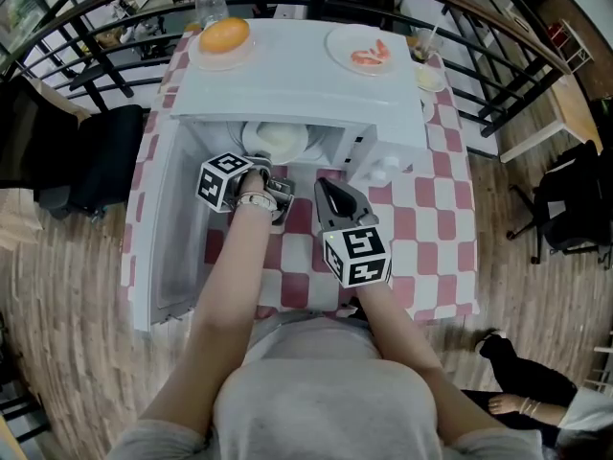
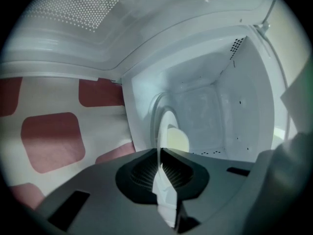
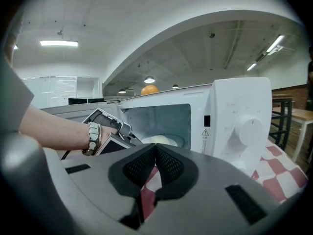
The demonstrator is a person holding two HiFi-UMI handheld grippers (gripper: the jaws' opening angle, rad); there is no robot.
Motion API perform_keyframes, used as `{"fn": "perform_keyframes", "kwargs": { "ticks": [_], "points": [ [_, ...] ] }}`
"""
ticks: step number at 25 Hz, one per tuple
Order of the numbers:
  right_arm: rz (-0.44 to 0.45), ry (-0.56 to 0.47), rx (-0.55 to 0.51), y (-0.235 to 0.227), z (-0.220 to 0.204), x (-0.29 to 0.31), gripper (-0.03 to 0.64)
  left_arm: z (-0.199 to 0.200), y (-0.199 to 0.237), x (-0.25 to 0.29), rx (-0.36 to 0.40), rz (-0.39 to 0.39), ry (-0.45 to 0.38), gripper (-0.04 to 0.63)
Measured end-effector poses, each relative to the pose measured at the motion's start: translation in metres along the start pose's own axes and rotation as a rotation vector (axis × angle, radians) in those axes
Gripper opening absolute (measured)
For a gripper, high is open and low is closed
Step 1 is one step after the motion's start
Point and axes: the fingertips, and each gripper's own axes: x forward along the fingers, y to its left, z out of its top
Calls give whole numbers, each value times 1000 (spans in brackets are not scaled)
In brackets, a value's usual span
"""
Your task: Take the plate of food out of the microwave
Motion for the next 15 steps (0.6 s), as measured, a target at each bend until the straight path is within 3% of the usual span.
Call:
{"fn": "perform_keyframes", "kwargs": {
  "ticks": [9, 15],
  "points": [
    [-3, -15, -2, 1, 4, -3, 23, 3, -16, -4, 10, -112, -8, 15],
    [-8, -21, -6, 2, 6, -6, 23, 3, -15, -7, 15, -138, -12, 15]
  ]
}}
